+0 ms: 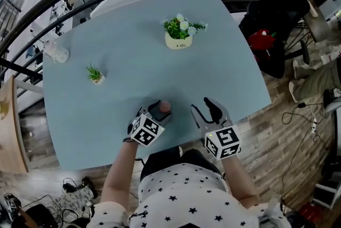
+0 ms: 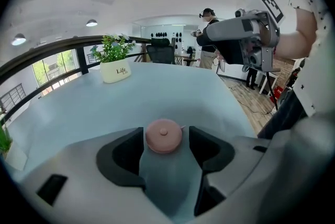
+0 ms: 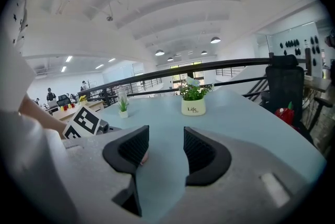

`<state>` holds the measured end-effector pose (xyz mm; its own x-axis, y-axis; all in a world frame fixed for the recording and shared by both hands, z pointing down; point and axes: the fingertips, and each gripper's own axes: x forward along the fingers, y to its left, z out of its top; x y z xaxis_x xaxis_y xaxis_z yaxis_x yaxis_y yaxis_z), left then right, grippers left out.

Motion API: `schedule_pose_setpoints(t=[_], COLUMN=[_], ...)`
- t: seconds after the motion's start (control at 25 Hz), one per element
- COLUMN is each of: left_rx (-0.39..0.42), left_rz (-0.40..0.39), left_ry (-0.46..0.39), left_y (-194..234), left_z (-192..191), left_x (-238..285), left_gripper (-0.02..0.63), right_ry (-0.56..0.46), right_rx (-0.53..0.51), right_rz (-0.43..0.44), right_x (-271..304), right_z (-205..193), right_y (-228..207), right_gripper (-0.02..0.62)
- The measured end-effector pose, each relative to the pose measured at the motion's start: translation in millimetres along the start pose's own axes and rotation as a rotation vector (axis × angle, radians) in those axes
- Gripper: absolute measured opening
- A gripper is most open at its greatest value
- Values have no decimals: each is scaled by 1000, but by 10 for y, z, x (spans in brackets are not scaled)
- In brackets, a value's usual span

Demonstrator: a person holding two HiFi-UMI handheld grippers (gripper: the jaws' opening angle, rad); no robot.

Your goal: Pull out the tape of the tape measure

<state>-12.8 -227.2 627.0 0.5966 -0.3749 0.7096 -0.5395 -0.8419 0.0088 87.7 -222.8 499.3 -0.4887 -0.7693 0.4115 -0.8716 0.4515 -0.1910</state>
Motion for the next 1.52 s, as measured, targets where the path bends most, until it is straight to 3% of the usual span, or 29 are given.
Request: schedule_pose_setpoints(t=[0.56, 1.08, 1.52], left_rx=[-9, -5, -50], left_rz=[-25, -17, 19], left_ry=[35, 33, -71], left_y=[26, 27, -27], left_z=[-21, -20, 218], left_x=[42, 46, -230], left_gripper=[252, 210, 209], right_ry=[3, -11, -1], right_rx=[11, 15, -27], right_rz=[1, 8, 56], right_x=[36, 8, -52], right_z=[-10, -11, -58], right_y=[-45, -46, 87], right_gripper=[192, 192, 192])
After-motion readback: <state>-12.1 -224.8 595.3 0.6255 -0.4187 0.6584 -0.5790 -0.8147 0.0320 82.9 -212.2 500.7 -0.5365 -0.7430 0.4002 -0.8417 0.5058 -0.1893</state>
